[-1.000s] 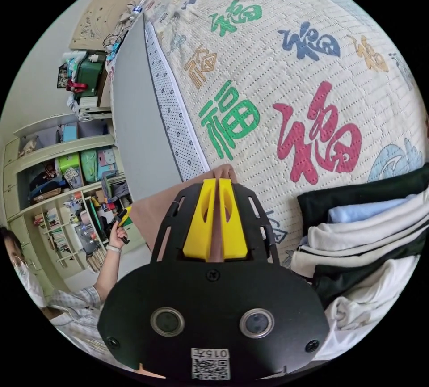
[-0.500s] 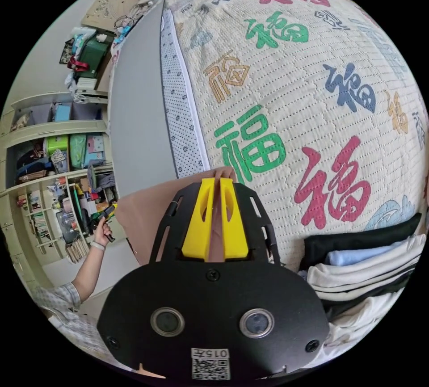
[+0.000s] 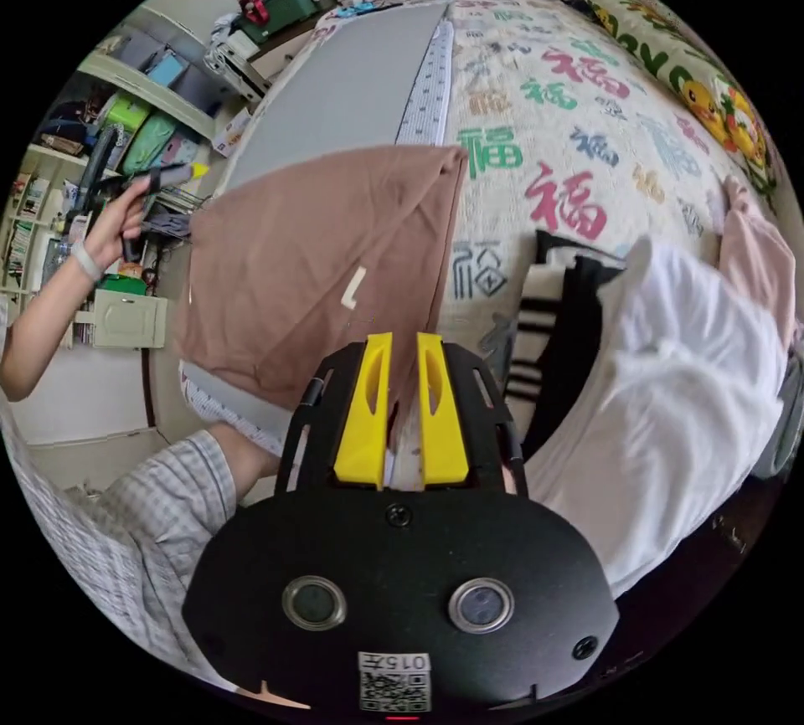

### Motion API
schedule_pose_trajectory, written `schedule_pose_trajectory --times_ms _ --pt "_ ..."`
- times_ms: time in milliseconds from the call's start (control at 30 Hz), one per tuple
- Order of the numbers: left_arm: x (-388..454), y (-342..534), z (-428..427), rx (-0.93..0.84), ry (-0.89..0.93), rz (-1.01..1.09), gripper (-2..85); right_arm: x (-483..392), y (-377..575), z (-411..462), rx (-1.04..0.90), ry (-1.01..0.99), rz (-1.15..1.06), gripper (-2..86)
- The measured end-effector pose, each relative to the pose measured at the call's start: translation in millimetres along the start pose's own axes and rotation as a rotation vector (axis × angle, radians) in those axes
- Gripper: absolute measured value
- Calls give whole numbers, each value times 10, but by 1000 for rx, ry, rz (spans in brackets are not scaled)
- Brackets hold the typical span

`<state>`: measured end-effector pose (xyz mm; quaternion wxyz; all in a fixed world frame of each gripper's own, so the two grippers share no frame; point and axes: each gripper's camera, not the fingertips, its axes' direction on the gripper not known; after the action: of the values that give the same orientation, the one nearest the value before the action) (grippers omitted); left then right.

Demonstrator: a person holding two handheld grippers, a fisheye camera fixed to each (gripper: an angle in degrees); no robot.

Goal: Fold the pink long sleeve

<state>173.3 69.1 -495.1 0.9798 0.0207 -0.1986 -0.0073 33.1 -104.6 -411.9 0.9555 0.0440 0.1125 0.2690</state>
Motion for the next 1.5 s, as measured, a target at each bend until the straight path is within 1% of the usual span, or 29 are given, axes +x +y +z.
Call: schedule_pose_trajectory --times_ms 100,200,400,533,633,700,800,1133,1433,1500 --pt "109 213 172 -27 -72 73 88 665 -309 42 -38 42 139 49" --pt "252 355 321 -31 -139 129 86 1230 -586 56 -79 62 227 50" --pt "439 502 653 -77 -187 189 72 2039 -987 -34 -139 72 257 53" --pt "526 557 789 -69 -250 223 71 2377 -1110 -77 -202 65 236 63" --pt "577 583 888 -66 -269 242 69 2629 -1152 -107 -264 34 247 74" --pt "618 584 957 -69 -273 251 69 2817 -1156 -137 -314 -20 270 80" --pt "667 588 1051 -74 -275 252 70 3003 -1145 -221 -339 -68 288 78" --pt "816 620 1419 -78 -275 291 71 3366 -997 -510 -376 -83 345 64" --pt "936 711 1685 -71 -260 271 22 3419 -758 -847 -356 -41 398 37" --pt "927 742 1747 -69 -238 229 17 3397 -678 -954 -342 -38 423 35"
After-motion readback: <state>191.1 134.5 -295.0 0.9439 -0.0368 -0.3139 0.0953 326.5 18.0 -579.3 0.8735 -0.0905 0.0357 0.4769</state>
